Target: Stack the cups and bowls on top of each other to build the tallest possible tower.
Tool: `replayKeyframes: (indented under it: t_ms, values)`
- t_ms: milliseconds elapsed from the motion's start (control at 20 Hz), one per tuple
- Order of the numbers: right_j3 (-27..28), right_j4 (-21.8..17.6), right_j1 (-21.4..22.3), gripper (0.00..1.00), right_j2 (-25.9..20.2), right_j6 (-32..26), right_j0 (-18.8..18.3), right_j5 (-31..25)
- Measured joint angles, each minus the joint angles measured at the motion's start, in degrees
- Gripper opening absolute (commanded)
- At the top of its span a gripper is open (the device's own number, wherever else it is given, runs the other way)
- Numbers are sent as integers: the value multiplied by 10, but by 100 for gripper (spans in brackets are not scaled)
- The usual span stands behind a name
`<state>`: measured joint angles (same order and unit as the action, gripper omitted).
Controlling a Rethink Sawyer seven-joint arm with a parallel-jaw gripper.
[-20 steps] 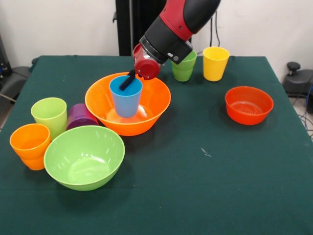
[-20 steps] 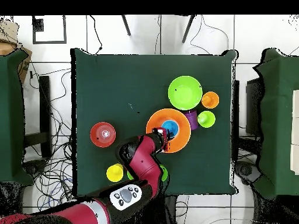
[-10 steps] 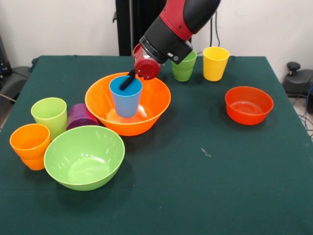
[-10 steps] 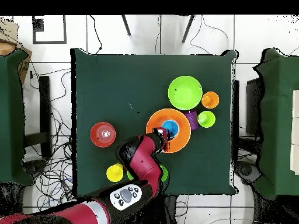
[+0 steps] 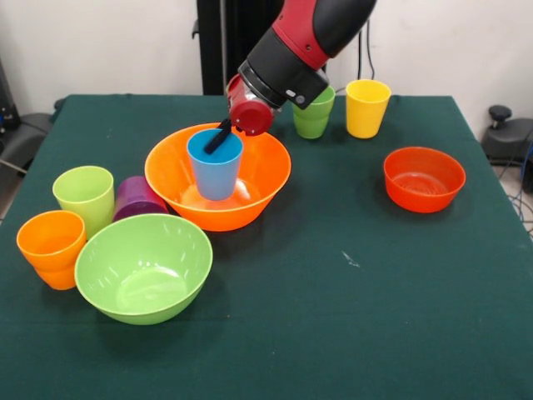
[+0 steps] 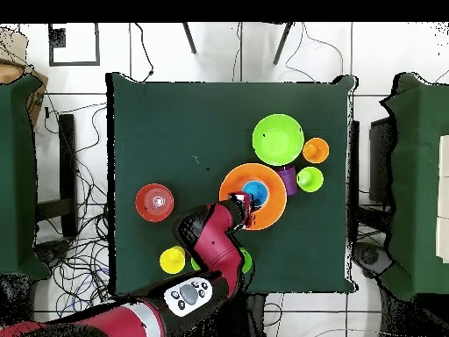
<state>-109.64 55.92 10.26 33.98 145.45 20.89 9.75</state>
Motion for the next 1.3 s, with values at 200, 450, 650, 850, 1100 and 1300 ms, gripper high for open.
replayKeyframes:
  t_ms: [200,450,650,850,1100,1300]
  values:
    - [0,0,0,0,0,0,0,0]
    - [0,0,0,100,0,0,1,0]
    - [0,8,-6,100,0,0,3,0]
    - [0,14,-11,100,0,0,4,0]
    - [0,16,-17,100,0,0,5,0]
    - [0,16,-20,100,0,0,5,0]
